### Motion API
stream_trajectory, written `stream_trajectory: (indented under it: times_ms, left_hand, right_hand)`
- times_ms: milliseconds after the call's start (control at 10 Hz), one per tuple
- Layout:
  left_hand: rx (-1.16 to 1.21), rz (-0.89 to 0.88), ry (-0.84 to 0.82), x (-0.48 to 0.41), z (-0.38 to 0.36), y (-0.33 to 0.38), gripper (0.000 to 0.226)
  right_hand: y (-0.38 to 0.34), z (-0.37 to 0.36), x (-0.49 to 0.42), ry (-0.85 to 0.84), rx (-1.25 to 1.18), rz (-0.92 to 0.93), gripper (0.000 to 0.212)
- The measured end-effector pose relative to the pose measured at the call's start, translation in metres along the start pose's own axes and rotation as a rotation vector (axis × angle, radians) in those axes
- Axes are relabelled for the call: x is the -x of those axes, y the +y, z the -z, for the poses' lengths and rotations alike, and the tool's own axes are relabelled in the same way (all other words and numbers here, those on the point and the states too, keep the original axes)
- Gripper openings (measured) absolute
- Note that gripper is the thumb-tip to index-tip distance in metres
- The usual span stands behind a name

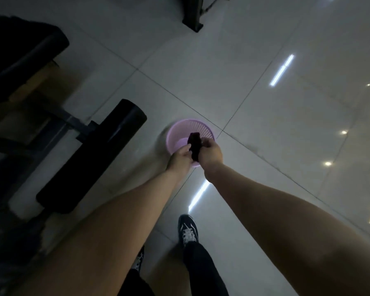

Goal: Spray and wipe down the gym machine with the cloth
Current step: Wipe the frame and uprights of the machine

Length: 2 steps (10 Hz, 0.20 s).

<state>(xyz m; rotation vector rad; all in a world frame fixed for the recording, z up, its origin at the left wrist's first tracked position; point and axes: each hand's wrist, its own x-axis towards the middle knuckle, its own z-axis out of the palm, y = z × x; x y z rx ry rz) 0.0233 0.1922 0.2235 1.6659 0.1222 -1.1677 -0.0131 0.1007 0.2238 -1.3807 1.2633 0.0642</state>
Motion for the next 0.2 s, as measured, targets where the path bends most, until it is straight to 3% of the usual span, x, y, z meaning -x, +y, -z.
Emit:
stream_trajectory:
  times_ms: [200]
  left_hand:
    - [-0.264,-0.026,0.153,0.024,0.033,0.003,0.039]
  right_hand:
    - [-0.007,0.002,0.013,-0.052,0.229,0.056,0.033]
